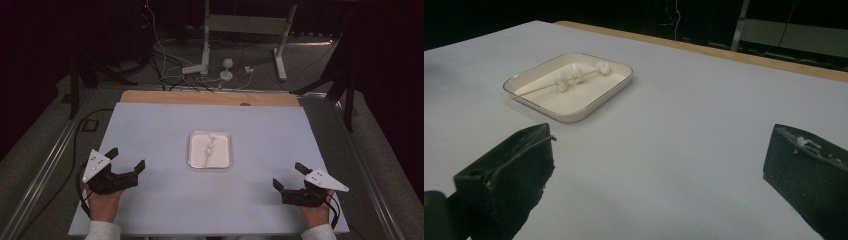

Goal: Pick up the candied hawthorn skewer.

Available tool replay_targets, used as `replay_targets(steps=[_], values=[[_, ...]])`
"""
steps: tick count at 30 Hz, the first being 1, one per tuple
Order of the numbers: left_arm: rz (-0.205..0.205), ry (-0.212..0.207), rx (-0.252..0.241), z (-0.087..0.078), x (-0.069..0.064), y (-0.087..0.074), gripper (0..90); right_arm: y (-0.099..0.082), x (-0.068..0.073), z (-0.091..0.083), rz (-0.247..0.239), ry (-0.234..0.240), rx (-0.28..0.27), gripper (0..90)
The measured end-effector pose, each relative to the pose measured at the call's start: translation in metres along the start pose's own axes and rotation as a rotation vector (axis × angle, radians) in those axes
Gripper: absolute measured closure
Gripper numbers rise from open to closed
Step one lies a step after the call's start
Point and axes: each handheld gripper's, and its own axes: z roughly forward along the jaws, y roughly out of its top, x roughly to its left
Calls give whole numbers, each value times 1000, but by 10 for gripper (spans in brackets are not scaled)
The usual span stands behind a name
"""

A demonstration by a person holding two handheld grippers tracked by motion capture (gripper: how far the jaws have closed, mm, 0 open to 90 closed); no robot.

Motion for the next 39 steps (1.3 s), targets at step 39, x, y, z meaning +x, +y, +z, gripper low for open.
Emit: replay_targets(steps=[39], values=[[4, -58, 45, 45, -23, 12, 6, -1, 0, 3, -1, 13, 13, 0]])
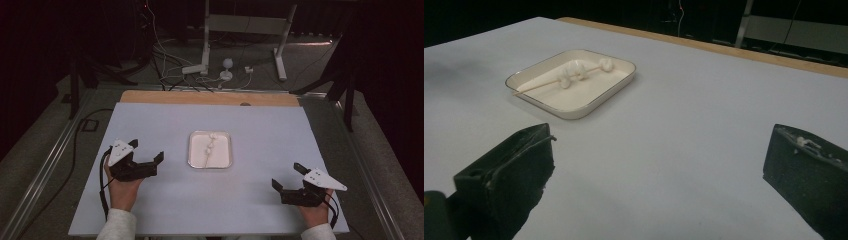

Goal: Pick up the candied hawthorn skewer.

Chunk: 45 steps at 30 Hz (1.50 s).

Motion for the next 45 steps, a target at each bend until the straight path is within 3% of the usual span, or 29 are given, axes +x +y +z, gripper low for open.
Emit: replay_targets(steps=[45], values=[[20, -62, 59, 56, -30, -2, 11, 0, -1, 1, 0, 4, 2, 0]])
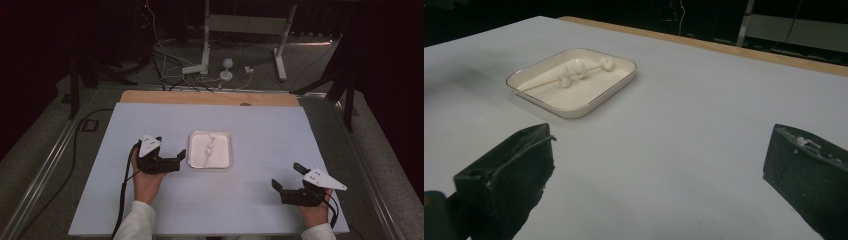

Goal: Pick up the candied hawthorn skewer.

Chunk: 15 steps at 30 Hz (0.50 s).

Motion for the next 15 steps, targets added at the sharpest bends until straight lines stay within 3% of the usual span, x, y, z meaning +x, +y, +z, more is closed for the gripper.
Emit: replay_targets(steps=[15], values=[[0, -14, 22, 16, -7, -4, 11, 0, 0, 1, 0, 2, 2, 0]])
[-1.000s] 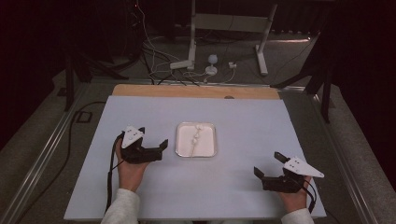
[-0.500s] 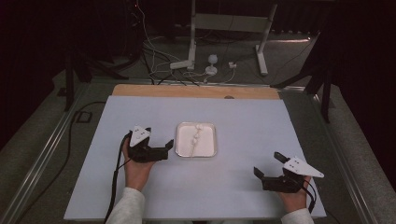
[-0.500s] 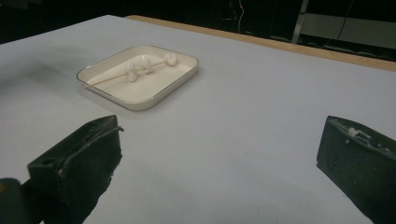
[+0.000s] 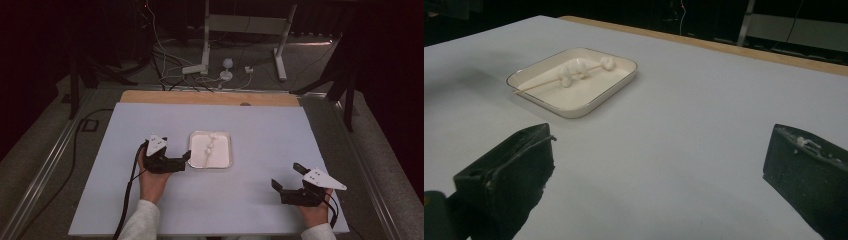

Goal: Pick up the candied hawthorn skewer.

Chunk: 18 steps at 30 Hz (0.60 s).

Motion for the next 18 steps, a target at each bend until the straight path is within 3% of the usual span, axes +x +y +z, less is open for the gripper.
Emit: replay_targets(steps=[18], values=[[21, -21, 70, 28, -13, -7, 11, 0, 0, 0, -2, 0, 2, 0]])
